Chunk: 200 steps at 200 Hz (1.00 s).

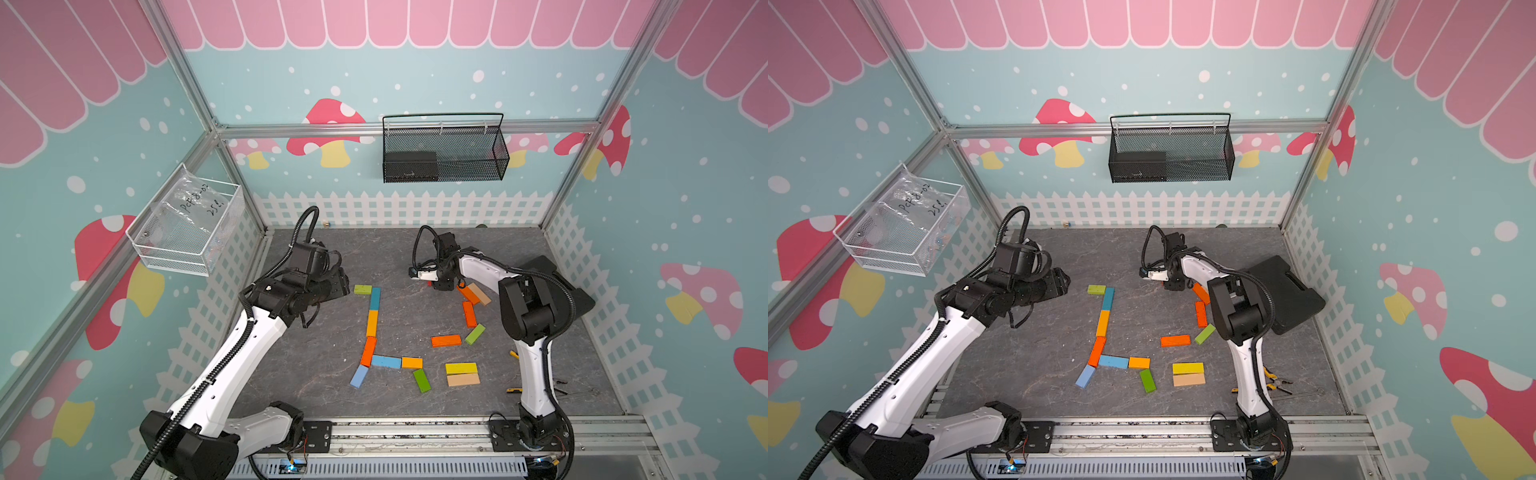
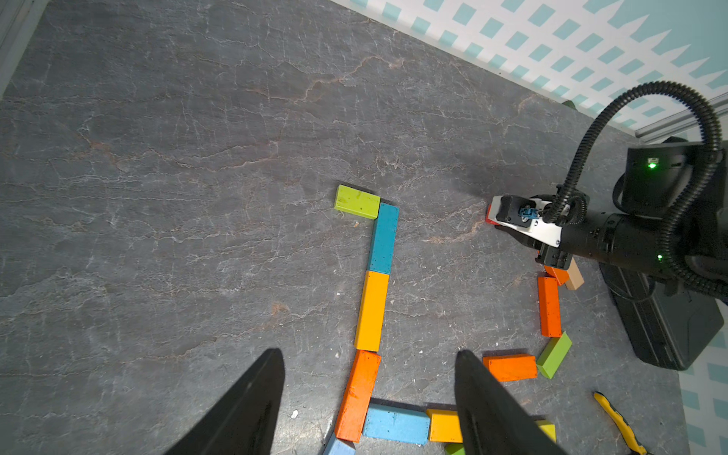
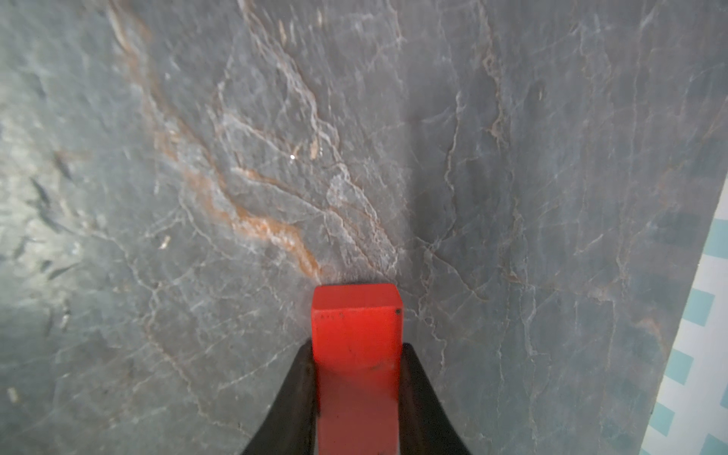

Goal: Assemble a giraffe with building blocks
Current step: Place the building block at the center of the board.

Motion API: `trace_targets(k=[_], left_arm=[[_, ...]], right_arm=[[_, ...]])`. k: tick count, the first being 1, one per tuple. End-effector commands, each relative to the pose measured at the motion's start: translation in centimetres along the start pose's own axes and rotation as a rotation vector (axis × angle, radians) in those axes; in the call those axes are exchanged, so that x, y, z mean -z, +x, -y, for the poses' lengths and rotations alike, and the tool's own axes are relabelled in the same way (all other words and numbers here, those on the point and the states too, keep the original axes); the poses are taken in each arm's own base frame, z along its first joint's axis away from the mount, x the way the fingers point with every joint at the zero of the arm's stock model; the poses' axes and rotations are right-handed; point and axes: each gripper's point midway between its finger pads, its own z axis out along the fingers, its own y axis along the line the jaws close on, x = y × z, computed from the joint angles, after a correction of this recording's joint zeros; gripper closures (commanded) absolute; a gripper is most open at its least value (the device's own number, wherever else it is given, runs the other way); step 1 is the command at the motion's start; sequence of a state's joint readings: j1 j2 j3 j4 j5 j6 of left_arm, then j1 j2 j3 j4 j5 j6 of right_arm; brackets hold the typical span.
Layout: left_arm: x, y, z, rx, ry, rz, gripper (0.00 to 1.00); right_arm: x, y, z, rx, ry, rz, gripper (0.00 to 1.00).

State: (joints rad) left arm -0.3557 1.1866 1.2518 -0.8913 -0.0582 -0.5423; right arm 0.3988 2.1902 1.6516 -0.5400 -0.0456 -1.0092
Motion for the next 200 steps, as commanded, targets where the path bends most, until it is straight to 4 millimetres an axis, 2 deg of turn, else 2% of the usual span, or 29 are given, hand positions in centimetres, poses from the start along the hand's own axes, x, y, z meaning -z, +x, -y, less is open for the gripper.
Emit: trace_targets(k=[1, 15, 33, 35, 39, 41, 44, 47, 51, 69, 90, 111, 120, 123, 127, 135, 149, 180, 200], left_arm=[[0.5, -1.0, 0.5, -0.004, 0.023, 0.028, 0.28], [0.6, -1.0, 0.6, -0.005, 0.025, 0.030, 0.28], [0.7, -1.0, 0.4, -0.005, 0.024, 0.032, 0.28], [0.7, -1.0, 0.4, -0.005, 0.024, 0.031, 0.28], [0.7, -1.0, 0.4, -0.004, 0.024, 0.033, 0.28], [0.7, -1.0, 0.4, -0.004, 0.024, 0.033, 0.28], [0.7, -1.0, 0.4, -0.004, 0.024, 0.033, 0.28], [0.8, -1.0, 0.4, -0.004, 0.026, 0.033, 0.28], [0.8, -1.0, 0.4, -0.004, 0.026, 0.033, 0.28], [0.8, -1.0, 0.4, -0.001, 0.026, 0.036, 0.28], [0.9, -1.0, 0.4, 0.000, 0.029, 0.035, 0.28], [1.2, -1.2, 0.4, 0.004, 0.035, 0.043, 0.28], [1.4, -1.2, 0.5, 0.005, 0.039, 0.048, 0.28], [1.5, -1.2, 0.5, 0.005, 0.041, 0.048, 0.28], [1.5, -1.2, 0.5, 0.005, 0.043, 0.049, 0.28], [1.6, -1.1, 0.6, 0.008, 0.048, 0.047, 0.28], [1.5, -0.9, 0.6, 0.009, 0.054, 0.039, 0.28], [1.4, -0.4, 0.7, 0.017, 0.071, 0.029, 0.28], [1.5, -0.2, 0.7, 0.022, 0.079, 0.027, 0.28]], right_arm=[[-0.5, -0.6, -2.7, 0.050, -0.082, 0.014, 0.75], [-0.6, -0.8, -2.8, 0.050, -0.081, 0.020, 0.70], [-0.7, -0.9, -2.1, 0.039, -0.051, 0.011, 0.51], [-0.6, -0.9, -2.0, 0.039, -0.048, 0.011, 0.45], [-0.6, -0.9, -1.9, 0.041, -0.041, 0.010, 0.40], [-0.5, -1.0, -1.7, 0.039, -0.037, 0.010, 0.30], [-0.3, -1.0, -1.5, 0.039, -0.029, 0.010, 0.22], [-0.2, -1.0, -1.3, 0.036, -0.022, 0.011, 0.06], [0.0, -1.1, -1.1, 0.037, -0.013, 0.014, 0.01], [1.2, -1.5, 0.1, 0.040, 0.033, 0.021, 0.00], [3.9, -2.9, 1.4, 0.030, 0.073, 0.075, 0.00], [9.0, -5.2, 2.0, 0.005, 0.111, 0.166, 0.00], [11.4, -6.3, 1.7, -0.005, 0.130, 0.209, 0.01], [11.7, -6.5, 1.4, -0.010, 0.124, 0.217, 0.01], [13.7, -7.0, 1.4, -0.014, 0.150, 0.246, 0.01], [15.6, -7.5, 0.2, -0.028, 0.160, 0.278, 0.01], [16.7, -7.4, -2.4, -0.045, 0.151, 0.281, 0.02], [15.9, -7.1, -10.0, -0.091, 0.075, 0.250, 0.05], [15.4, -7.3, -13.4, -0.162, 0.051, 0.270, 0.06]])
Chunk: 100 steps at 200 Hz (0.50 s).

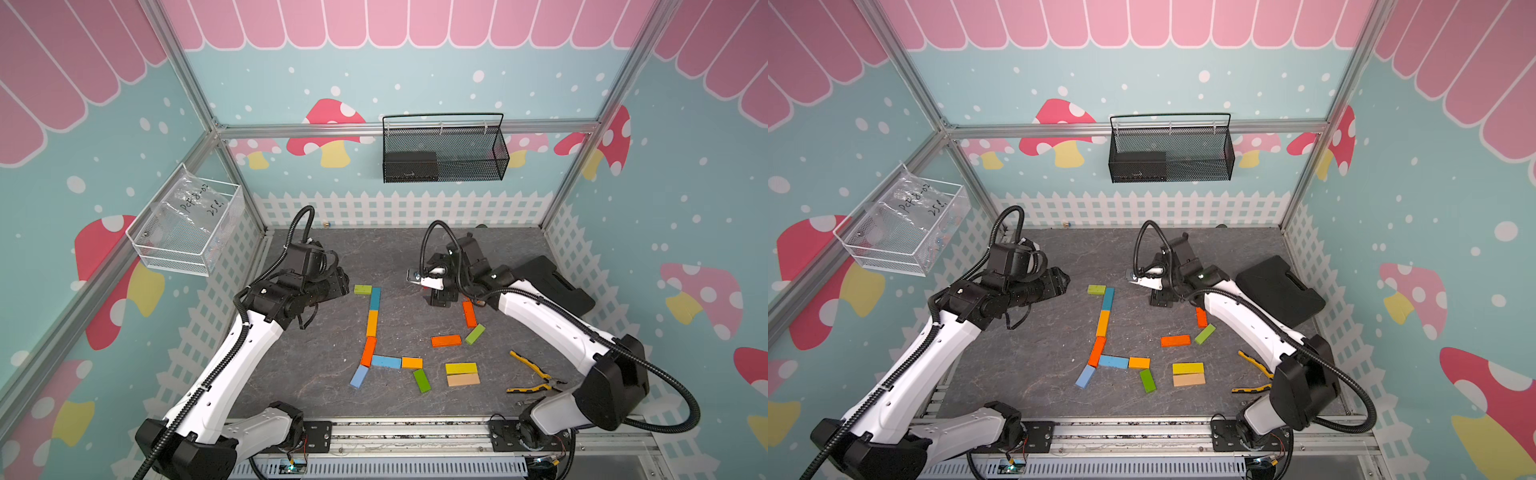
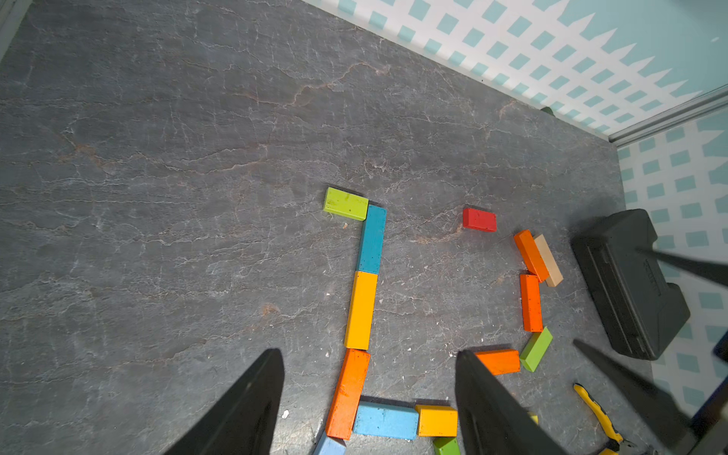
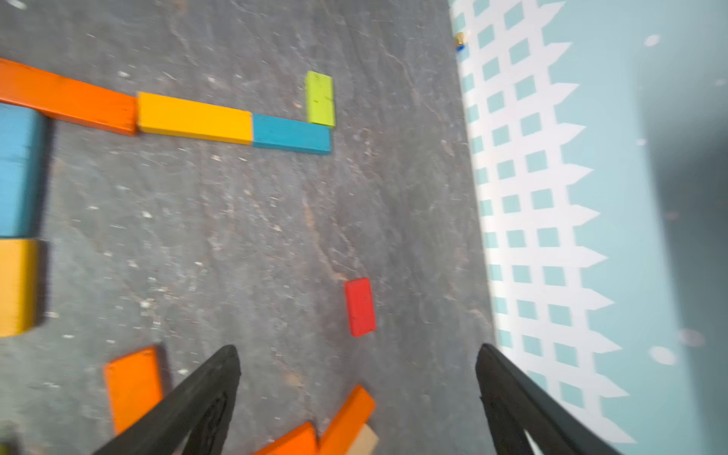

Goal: Assemble a giraffe with building blocks
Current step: Place the building block at the center of the board, then pick up the building block from the center of the board.

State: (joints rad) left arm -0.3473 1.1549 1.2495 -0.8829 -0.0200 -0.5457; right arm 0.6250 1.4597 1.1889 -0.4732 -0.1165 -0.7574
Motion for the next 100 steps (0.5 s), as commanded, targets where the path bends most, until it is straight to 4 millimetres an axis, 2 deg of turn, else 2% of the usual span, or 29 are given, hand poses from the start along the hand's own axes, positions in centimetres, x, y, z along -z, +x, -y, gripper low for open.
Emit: trace_targets(k=[1, 16, 38, 75, 100], left_arm=[[0.6, -0.1, 0.3, 0.011, 0.033, 0.015, 0.28], [0.7, 0.0, 0.3, 0.014, 0.037, 0.016, 0.28], [0.6, 0.1, 0.3, 0.017, 0.040, 0.009, 0.28], [0.2, 0.0, 0.6, 0.025, 0.045, -0.002, 0.28], [0.1, -0.1, 0.8, 0.028, 0.050, -0.002, 0.28]], right_arm=[[-1.9, 2.5, -5.6, -0.148, -0.101, -0.071, 0.06], [-1.7, 3.1, -7.0, -0.230, -0.103, -0.088, 0.08], [-1.3, 5.0, -8.7, -0.315, -0.108, -0.188, 0.08], [-1.2, 8.4, -11.9, -0.323, -0.178, -0.337, 0.10], [-1.8, 9.8, -13.0, -0.281, -0.214, -0.390, 0.14]])
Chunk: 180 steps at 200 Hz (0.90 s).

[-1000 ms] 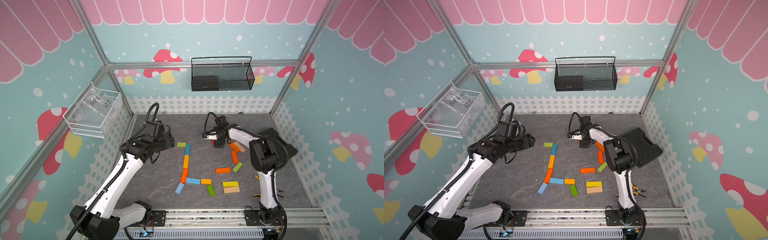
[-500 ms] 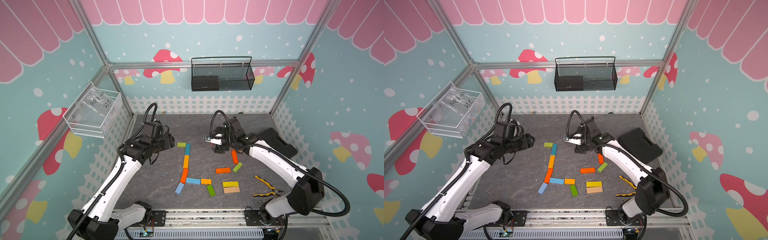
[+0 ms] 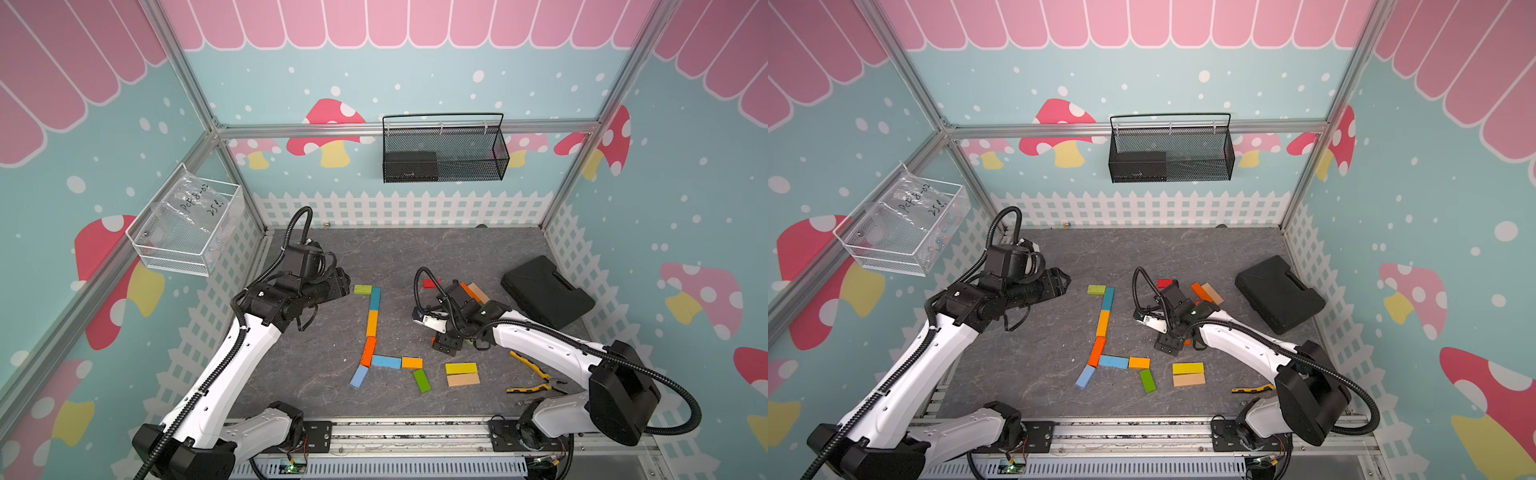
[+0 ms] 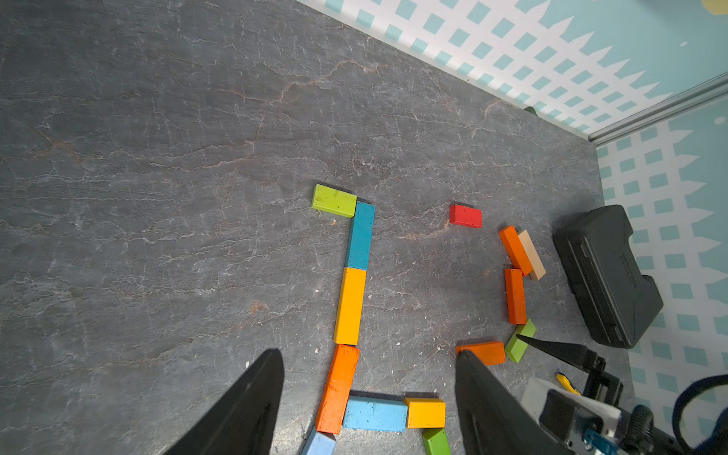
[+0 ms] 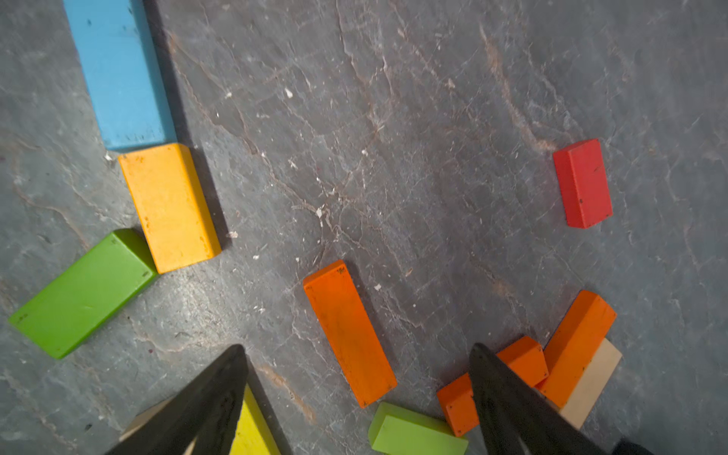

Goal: Assemble a giraffe with building blocks
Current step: Pick up the building block from the center of the board.

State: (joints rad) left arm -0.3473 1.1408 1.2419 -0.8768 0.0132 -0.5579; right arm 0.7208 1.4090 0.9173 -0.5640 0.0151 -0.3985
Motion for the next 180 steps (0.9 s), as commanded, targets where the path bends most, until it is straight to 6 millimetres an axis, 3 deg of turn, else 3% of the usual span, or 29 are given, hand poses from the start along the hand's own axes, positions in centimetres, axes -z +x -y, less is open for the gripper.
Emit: trace_targets(k=[1, 69, 108, 141, 180], left_arm=[[-0.2, -0.3, 0.3, 0.016, 0.015, 0.005, 0.28], [-0.4, 0.0, 0.2, 0.018, 0.014, -0.006, 0.28], [-0.8, -0.1, 0.1, 0.013, 0.003, -0.010, 0.28], [-0.9, -0.2, 0.0, 0.006, -0.004, -0.009, 0.28], [-0.9, -0.3, 0.0, 0.002, -0.008, -0.005, 0.28]], right_arm=[[-1.3, 2.8, -1.3, 0.010, -0.040, -0.115, 0.14], [-4.5, 3.8, -0.4, 0.062, -0.067, -0.135, 0.17], [-6.0, 4.6, 0.3, 0.022, -0.095, -0.149, 0.25], [-6.7, 4.8, -0.1, 0.007, -0.124, -0.151, 0.41], [-6.6, 4.5, -0.4, -0.020, -0.135, -0.133, 0.69]])
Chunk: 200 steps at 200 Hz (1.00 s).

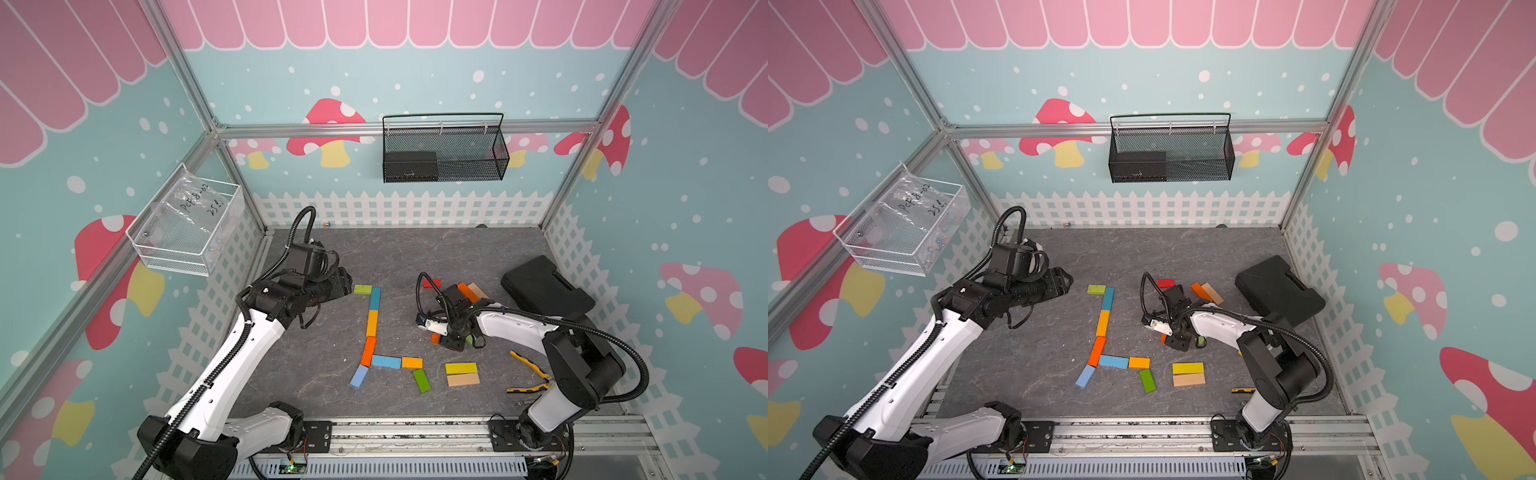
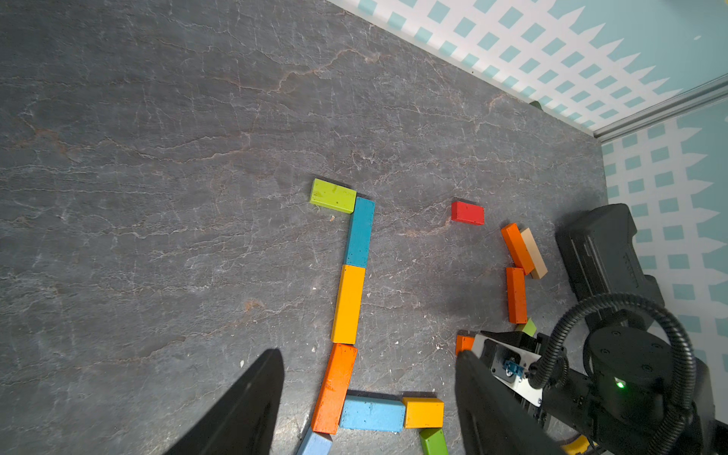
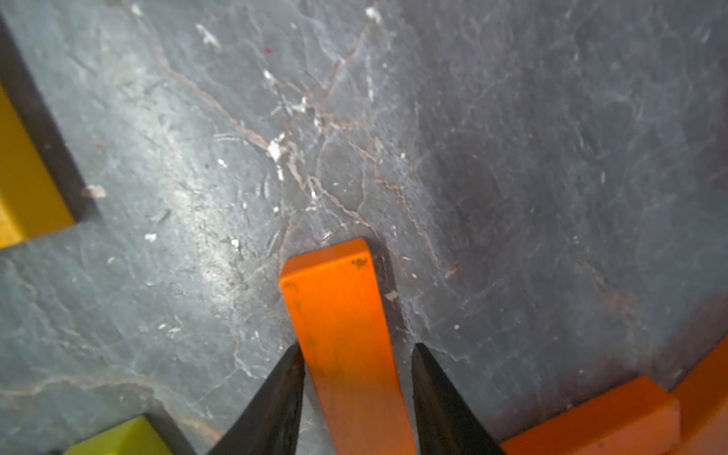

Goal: Assemble a giraffe with building blocks
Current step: Pick up the building block from the center of the board.

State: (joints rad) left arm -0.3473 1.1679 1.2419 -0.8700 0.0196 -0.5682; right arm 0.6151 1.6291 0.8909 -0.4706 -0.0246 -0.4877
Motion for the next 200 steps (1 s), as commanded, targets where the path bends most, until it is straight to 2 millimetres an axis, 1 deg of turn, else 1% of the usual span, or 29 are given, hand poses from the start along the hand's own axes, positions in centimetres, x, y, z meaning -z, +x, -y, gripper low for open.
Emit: trace_targets(k=[1, 16, 33, 48, 61, 65, 66, 75, 85, 101, 118, 144, 164, 183, 200], left_arm=[[0.0, -0.4, 0.0, -0.009, -0.002, 0.016, 0.28], [0.0, -0.4, 0.0, -0.008, 0.003, 0.013, 0.28], [-0.2, 0.1, 0.8, -0.017, 0.041, -0.014, 0.28], [-0.4, 0.9, 1.6, -0.044, 0.071, -0.044, 0.28], [-0.5, 1.8, 2.6, -0.089, 0.099, -0.069, 0.28], [-0.6, 2.0, 2.7, -0.094, 0.100, -0.073, 0.28], [-0.6, 2.3, 3.0, -0.105, 0.106, -0.079, 0.28], [-0.6, 3.5, 4.1, -0.143, 0.134, -0.103, 0.27], [-0.8, 4.7, 5.0, -0.168, 0.165, -0.131, 0.26], [-1.1, 6.7, 6.1, -0.177, 0.224, -0.179, 0.26], [-1.4, 8.2, 6.4, -0.149, 0.277, -0.209, 0.26], [-1.9, 10.1, 6.7, -0.095, 0.351, -0.254, 0.25], [-2.5, 10.9, 6.6, -0.074, 0.358, -0.273, 0.26], [-2.9, 11.2, 6.5, -0.068, 0.355, -0.278, 0.26], [-3.2, 11.2, 6.6, -0.073, 0.351, -0.280, 0.26]], right_arm=[[-0.6, 0.6, -1.0, -0.009, -0.047, -0.010, 0.70], [0.0, 0.1, -0.9, -0.031, -0.040, 0.013, 0.80], [1.7, -1.6, -0.2, -0.076, -0.017, 0.086, 0.80], [4.0, -3.2, 1.4, -0.144, 0.047, 0.158, 0.80], [6.0, -4.4, 2.9, -0.233, 0.105, 0.206, 0.80], [6.5, -4.6, 3.4, -0.268, 0.120, 0.217, 0.80], [6.7, -4.7, 3.6, -0.277, 0.124, 0.221, 0.80], [7.6, -5.1, 4.4, -0.352, 0.140, 0.235, 0.81], [8.1, -5.3, 4.8, -0.427, 0.140, 0.234, 0.82], [8.0, -4.8, 5.1, -0.517, 0.141, 0.187, 0.84], [7.8, -4.0, 5.5, -0.637, 0.152, 0.134, 0.90], [7.5, -3.6, 5.4, -0.808, 0.151, 0.125, 0.90], [7.1, -2.7, 5.5, -0.905, 0.178, 0.117, 0.88], [6.0, -1.7, 5.3, -0.950, 0.200, 0.089, 0.88], [4.9, -1.2, 5.4, -0.971, 0.207, 0.068, 0.88]])
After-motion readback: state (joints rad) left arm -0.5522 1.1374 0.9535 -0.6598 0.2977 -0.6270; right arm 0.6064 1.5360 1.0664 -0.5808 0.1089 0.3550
